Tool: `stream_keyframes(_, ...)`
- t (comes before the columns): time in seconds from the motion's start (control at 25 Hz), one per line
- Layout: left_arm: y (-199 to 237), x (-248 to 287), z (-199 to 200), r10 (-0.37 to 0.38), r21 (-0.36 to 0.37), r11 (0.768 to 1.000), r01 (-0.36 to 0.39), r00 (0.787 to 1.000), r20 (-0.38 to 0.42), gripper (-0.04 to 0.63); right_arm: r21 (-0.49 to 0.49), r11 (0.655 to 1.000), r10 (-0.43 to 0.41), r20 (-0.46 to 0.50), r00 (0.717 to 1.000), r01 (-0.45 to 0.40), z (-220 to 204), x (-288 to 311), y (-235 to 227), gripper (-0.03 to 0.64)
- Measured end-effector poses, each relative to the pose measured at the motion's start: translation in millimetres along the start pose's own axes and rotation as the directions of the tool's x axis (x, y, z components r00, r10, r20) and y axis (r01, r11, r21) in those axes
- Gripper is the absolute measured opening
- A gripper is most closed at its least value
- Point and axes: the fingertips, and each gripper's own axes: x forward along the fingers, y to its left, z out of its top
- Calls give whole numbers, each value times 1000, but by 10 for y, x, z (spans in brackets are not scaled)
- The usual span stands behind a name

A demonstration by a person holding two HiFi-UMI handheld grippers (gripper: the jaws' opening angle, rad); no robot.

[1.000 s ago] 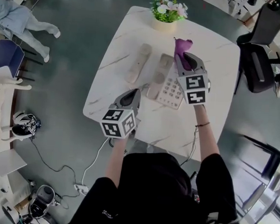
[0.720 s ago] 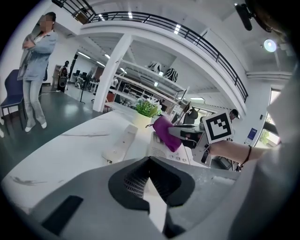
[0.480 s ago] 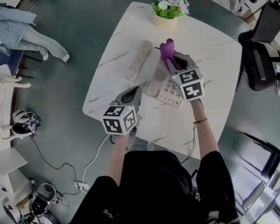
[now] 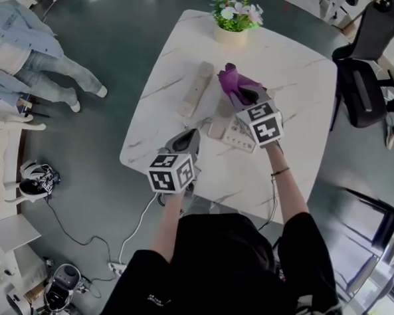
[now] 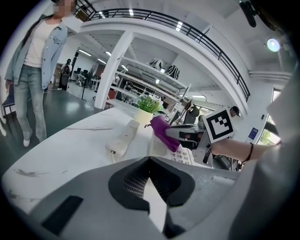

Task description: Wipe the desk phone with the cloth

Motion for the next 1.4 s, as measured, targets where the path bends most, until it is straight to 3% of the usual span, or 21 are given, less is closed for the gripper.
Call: stream_keyframes(1.4, -108, -349, -308, -25, 12, 1000, 25, 1000, -12, -2, 45, 993, 114, -56, 992, -111, -437, -150, 911, 34)
